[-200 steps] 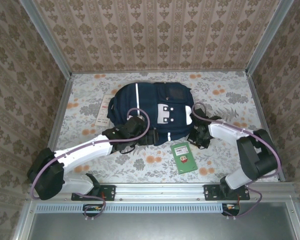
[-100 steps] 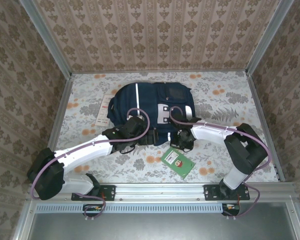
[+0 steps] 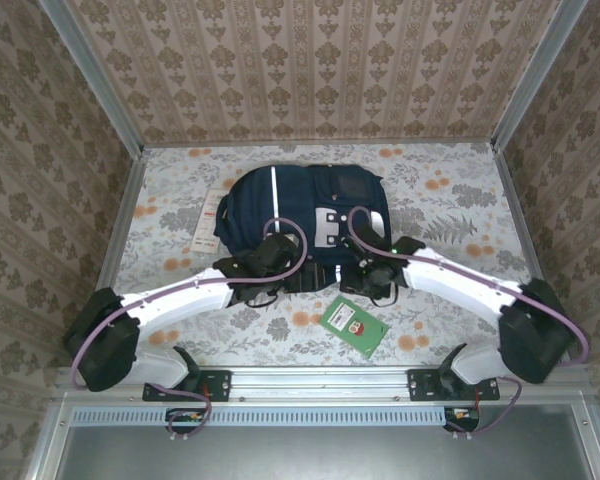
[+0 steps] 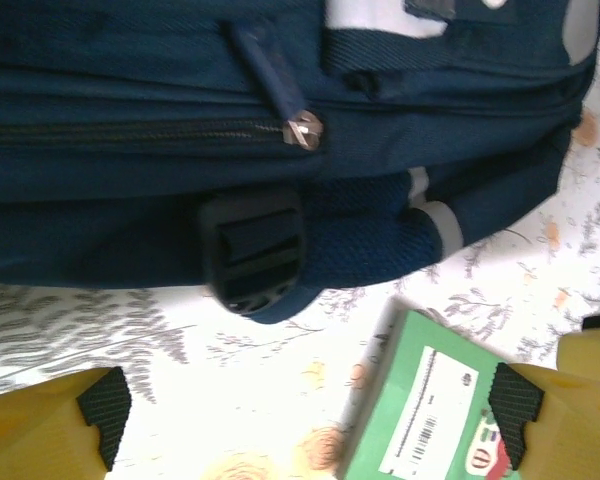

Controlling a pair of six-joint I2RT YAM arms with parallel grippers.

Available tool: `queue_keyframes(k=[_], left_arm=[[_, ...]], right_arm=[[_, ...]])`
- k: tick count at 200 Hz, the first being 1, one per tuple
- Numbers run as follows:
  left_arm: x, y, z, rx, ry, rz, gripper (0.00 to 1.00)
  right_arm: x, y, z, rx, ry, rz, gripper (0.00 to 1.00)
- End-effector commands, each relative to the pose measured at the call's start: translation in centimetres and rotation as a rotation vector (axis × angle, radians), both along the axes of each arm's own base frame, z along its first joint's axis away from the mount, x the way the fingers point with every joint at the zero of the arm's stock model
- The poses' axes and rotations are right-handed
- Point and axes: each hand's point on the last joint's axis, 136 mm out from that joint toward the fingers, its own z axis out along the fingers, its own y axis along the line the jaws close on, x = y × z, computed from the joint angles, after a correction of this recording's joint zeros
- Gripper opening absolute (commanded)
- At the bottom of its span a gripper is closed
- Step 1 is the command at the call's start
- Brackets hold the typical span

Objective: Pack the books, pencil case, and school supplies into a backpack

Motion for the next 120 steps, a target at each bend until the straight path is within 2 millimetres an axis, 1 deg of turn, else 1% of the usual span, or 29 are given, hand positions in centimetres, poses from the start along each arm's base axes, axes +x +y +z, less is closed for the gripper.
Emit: queue_keyframes(k=[1, 20, 27, 30, 34, 54, 64, 72, 81, 94, 120], left_arm=[[-1.2, -2.9, 0.3, -0.086, 0.031, -0.09, 0.89], [-2.3, -4.4, -0.1, -0.091, 0.041, -0.163, 0.8], [-2.6, -5.0, -0.3, -0.086, 0.045, -0.188, 0.74], [-2.8, -5.1, -0.4, -0.084, 0.047, -0.199, 0.69], [-3.0, -5.4, -0.5, -0.084, 0.047, -0.216, 0.65], [-4.0, -6.4, -1.3, -0.07, 0.066, -0.288, 0.52], [-4.7, -6.8, -2.0, -0.062, 0.089, -0.328, 0.43], [-5.1, -7.0, -2.7, -0.042, 0.105, -0.347, 0.38], [-5.5, -7.1, -3.4, -0.028, 0.123, -0.362, 0.35], [-6.1, -7.2, -4.6, -0.006, 0.146, -0.376, 0.29], [-6.4, -6.6, -6.1, 0.041, 0.177, -0.365, 0.3]], right_arm=[[-3.0, -3.1, -1.0, -0.051, 0.045, -0.058, 0.47], [-4.5, -4.2, -1.4, -0.02, 0.039, -0.092, 0.51], [-5.0, -4.5, -1.6, -0.003, 0.039, -0.109, 0.52], [-5.2, -4.6, -1.7, 0.003, 0.039, -0.115, 0.52], [-5.5, -4.8, -1.9, 0.012, 0.041, -0.124, 0.52], [-6.7, -5.3, -2.7, 0.055, 0.046, -0.157, 0.53], [-7.3, -5.5, -3.2, 0.069, 0.052, -0.172, 0.53], [-7.7, -5.7, -3.6, 0.08, 0.056, -0.184, 0.53], [-8.1, -5.8, -4.1, 0.097, 0.062, -0.193, 0.53], [-8.4, -5.4, -4.8, 0.14, 0.072, -0.202, 0.53], [-8.9, -4.9, -5.7, 0.182, 0.084, -0.214, 0.53]])
